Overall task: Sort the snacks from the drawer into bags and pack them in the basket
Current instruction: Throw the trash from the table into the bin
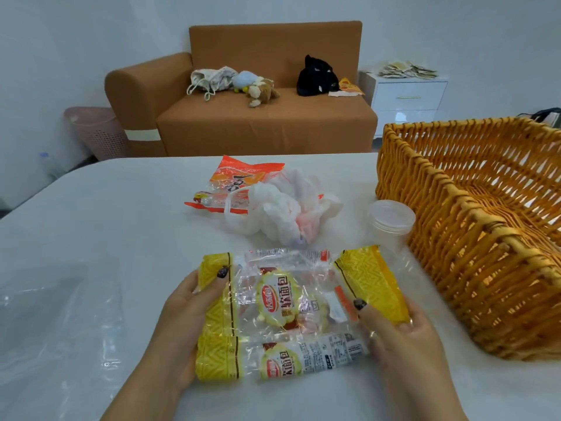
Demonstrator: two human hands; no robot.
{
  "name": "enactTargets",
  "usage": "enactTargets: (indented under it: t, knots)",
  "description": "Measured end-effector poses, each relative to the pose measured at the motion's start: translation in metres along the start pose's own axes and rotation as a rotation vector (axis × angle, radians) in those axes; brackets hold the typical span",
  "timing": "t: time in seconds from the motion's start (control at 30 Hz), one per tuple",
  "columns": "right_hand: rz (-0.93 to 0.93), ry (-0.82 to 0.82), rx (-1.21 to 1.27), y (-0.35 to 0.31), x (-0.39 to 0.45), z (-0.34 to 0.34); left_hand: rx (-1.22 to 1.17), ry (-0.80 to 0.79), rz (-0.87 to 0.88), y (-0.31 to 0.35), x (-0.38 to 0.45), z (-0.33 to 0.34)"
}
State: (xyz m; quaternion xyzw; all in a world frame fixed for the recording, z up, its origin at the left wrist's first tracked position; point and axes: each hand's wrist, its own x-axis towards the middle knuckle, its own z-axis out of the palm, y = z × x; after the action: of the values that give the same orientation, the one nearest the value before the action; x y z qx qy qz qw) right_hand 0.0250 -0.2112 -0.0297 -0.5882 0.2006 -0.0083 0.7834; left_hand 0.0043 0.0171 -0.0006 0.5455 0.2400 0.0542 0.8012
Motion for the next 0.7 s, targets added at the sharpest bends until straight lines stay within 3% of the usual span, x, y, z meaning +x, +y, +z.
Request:
enactTargets:
  t: [0.2, 0.37, 0.43, 0.5, 0.6, 0.7]
  knots:
    - [-0.359, -0.015, -0.151, -0.005, -0.021, 0.021, -0.055, -0.051, -0.159, -0.001, -0.004, 0.009]
    - [-0.983, -0.152, -0.545, 0.002, -0.034, 0.026, -0.043, -0.239, -0.058, 0.005, -0.019, 0.021]
    - [-1.142, -0.223, -0.638, 0.011, -0.029, 0.022, -0.022, -0.319, 0.009, 0.003, -0.023, 0.023]
    - [-1.212, -0.260, -0.701, 0.017, -0.022, 0.018, 0.012, -0.321, 0.059, -0.001, -0.025, 0.026]
    - [-1.298, -0.344, -0.803, 0.025, -0.015, 0.014, 0.147, -0.175, 0.159, -0.008, -0.027, 0.034]
    - [-1.207, -0.499, -0.727, 0.022, -0.017, 0.014, 0.160, -0.013, 0.207, -0.011, -0.020, 0.035]
